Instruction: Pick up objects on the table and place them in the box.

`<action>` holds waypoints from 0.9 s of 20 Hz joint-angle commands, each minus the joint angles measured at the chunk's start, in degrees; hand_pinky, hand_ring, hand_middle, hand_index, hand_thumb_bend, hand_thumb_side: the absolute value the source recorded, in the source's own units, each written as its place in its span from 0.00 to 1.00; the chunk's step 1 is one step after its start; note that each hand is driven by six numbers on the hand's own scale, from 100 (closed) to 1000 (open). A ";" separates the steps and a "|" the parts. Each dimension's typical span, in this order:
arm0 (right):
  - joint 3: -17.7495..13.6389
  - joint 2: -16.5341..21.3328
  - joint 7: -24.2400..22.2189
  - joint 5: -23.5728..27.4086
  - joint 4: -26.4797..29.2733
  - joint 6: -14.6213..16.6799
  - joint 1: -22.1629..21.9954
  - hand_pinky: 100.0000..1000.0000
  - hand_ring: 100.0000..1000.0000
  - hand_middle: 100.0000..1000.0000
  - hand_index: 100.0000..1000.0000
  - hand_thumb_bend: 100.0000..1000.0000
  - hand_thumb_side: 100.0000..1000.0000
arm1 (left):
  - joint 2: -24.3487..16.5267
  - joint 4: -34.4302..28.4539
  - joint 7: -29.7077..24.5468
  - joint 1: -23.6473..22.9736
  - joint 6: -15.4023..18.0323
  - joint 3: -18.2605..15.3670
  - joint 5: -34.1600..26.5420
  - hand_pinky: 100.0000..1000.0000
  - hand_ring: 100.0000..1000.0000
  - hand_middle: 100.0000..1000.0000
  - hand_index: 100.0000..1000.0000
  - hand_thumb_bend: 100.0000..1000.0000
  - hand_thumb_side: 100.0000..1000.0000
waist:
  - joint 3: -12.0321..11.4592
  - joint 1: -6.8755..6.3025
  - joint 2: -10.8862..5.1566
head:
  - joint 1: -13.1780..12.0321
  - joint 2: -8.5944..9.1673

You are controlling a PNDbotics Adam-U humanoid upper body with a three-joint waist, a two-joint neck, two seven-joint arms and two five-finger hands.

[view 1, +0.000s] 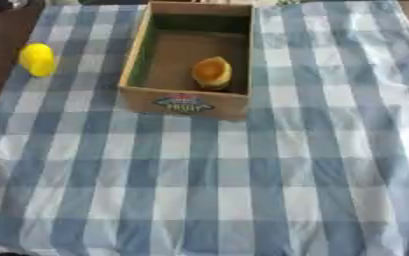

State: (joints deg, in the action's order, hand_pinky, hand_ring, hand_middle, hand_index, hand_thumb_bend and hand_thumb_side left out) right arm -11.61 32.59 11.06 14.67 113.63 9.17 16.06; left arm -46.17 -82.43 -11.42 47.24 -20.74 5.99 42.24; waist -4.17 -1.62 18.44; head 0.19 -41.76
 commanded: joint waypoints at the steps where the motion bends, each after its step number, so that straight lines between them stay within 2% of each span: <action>1: -0.73 2.10 0.25 -0.42 0.96 0.09 0.56 0.74 0.78 0.53 0.71 0.00 0.54 | -4.49 4.77 -0.31 0.08 -0.27 -2.02 -1.80 0.88 0.88 0.82 0.92 0.63 0.00 | 0.22 0.18 -0.60 | 0.05 0.39; 2: -0.71 2.12 0.23 -0.45 0.96 0.09 0.67 0.74 0.78 0.53 0.71 0.00 0.54 | -4.63 6.60 -0.74 0.03 -0.02 -2.30 -2.46 0.89 0.89 0.83 0.93 0.68 0.06 | 0.42 0.22 -0.31 | -0.17 0.48; 3: -0.69 2.15 0.20 -0.47 0.96 0.08 0.79 0.74 0.78 0.53 0.71 0.00 0.54 | -4.83 8.33 -1.18 0.02 0.30 -2.51 -3.02 0.89 0.90 0.84 0.93 0.70 0.08 | 0.69 0.23 0.00 | -0.40 0.66; 8: -0.74 2.43 0.19 -0.57 0.96 0.10 1.18 0.74 0.78 0.52 0.71 0.00 0.56 | -5.50 16.03 -1.80 0.61 -0.11 -4.40 -2.33 0.90 0.90 0.84 0.94 0.73 0.05 | 2.64 -0.20 1.75 | -1.67 2.00; 10: -0.70 2.53 0.12 -0.59 0.96 0.05 1.34 0.74 0.78 0.52 0.71 0.00 0.56 | -5.43 19.05 -1.55 1.03 -0.81 -5.28 -1.18 0.90 0.90 0.84 0.94 0.71 0.02 | 3.35 -0.49 2.44 | -2.24 2.70; 11: -0.69 2.57 0.09 -0.60 0.96 0.04 1.43 0.74 0.78 0.52 0.71 0.00 0.57 | -5.20 20.22 -1.66 1.21 -0.81 -5.67 -1.16 0.90 0.90 0.84 0.94 0.70 0.04 | 3.62 -0.62 2.73 | -2.44 3.01; 14: -0.67 2.63 0.10 -0.59 0.96 -0.12 1.56 0.74 0.78 0.52 0.70 0.00 0.57 | -4.24 21.13 -4.62 1.35 2.09 -6.03 -6.67 0.90 0.90 0.83 0.93 0.71 0.18 | 4.17 -0.88 3.58 | -2.58 3.72; 18: -0.45 2.52 -0.05 -0.44 0.96 -0.34 1.98 0.74 0.78 0.52 0.70 0.00 0.58 | -4.68 18.74 -10.13 1.36 7.52 -5.44 -12.87 0.90 0.90 0.82 0.90 0.68 0.23 | 4.53 -1.00 4.12 | -2.68 4.08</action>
State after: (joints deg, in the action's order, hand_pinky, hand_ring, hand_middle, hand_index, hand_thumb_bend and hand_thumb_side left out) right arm -11.60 33.30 11.04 14.24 113.63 8.95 17.42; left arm -48.58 -62.42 -20.15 47.50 -14.62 1.15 31.11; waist 0.40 -2.57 23.69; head -2.37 -38.62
